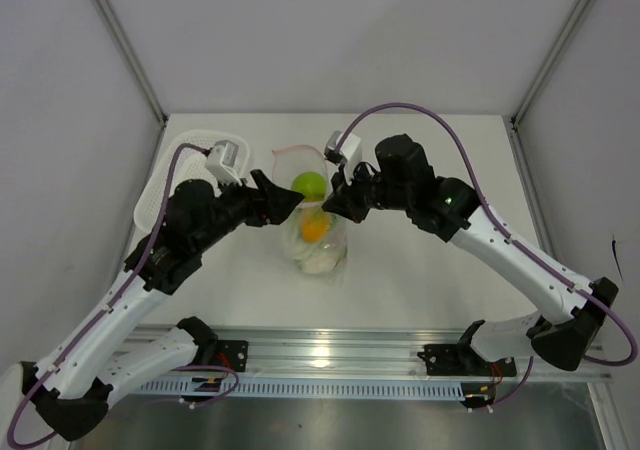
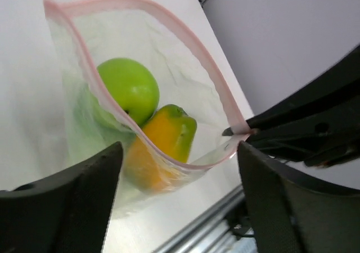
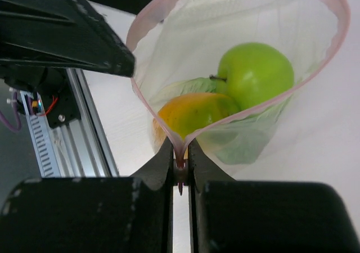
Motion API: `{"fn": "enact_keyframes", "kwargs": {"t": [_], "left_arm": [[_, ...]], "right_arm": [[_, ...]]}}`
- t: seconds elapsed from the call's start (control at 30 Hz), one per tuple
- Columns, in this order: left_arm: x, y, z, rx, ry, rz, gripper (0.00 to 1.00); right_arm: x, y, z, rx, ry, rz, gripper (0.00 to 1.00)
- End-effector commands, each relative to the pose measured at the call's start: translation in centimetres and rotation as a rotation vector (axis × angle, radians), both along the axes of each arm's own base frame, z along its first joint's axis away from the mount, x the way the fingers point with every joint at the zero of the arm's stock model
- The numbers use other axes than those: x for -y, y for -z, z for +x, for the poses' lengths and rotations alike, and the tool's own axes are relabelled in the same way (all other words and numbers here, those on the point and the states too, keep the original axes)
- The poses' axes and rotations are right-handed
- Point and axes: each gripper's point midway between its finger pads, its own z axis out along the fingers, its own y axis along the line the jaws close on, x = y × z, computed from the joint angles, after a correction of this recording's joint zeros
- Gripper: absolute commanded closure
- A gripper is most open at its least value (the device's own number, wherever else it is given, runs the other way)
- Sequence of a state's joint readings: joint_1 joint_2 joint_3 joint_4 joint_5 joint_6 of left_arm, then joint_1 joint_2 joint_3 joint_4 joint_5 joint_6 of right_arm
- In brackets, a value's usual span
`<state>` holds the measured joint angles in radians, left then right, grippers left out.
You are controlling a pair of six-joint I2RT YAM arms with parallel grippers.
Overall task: Place the food in the zip-top bag and seal the zipper
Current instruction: Adjust the zipper food storage bag at the center of the board.
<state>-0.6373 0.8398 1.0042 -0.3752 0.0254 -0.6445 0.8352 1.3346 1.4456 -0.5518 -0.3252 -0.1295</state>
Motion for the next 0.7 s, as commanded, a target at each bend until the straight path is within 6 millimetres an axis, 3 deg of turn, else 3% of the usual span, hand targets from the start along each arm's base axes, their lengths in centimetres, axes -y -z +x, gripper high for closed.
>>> {"fn": "enact_keyframes", "kwargs": {"t": [0.0, 0.03, 0.07, 0.17, 0.3, 0.37, 0.53, 0.67], "left_arm": [[-0.8, -5.2, -1.3, 0.236, 0.048, -0.005, 0.1], [-1.1, -7.4, -2.0, 0.356, 0.07, -0.019, 0.05], [-0.5, -7.4, -2.7, 0.396, 0.129, -0.014, 0.0], [0.1, -9.6, -5.0, 0.601, 0.251, 0.004, 0.01], [1.5, -10.6, -6.9, 0.819, 0.409, 0.069, 0.0], [2.6, -10.6, -8.4, 0.945, 0.534, 0.114, 0.01], [5.2, -7.8, -8.6, 1.08, 0.775, 0.242, 0.01], [6.4, -5.4, -7.4, 0.983, 0.928, 0.314, 0.01]], "right_arm": [[-0.1, -3.4, -0.3, 0.08, -0.037, 0.002, 1.0], [0.0, -3.6, -0.5, 0.081, -0.045, -0.005, 1.0], [0.1, -3.8, -0.7, 0.083, -0.05, -0.014, 1.0], [0.7, -4.7, -1.4, 0.094, -0.077, -0.033, 1.0], [1.2, -4.2, -2.6, 0.064, -0.127, -0.071, 1.0], [1.2, -4.0, -3.1, 0.053, -0.148, -0.067, 1.0], [1.0, -4.3, -4.9, 0.015, -0.214, -0.023, 1.0], [1.5, -4.7, -6.0, -0.003, -0.236, -0.007, 1.0]]}}
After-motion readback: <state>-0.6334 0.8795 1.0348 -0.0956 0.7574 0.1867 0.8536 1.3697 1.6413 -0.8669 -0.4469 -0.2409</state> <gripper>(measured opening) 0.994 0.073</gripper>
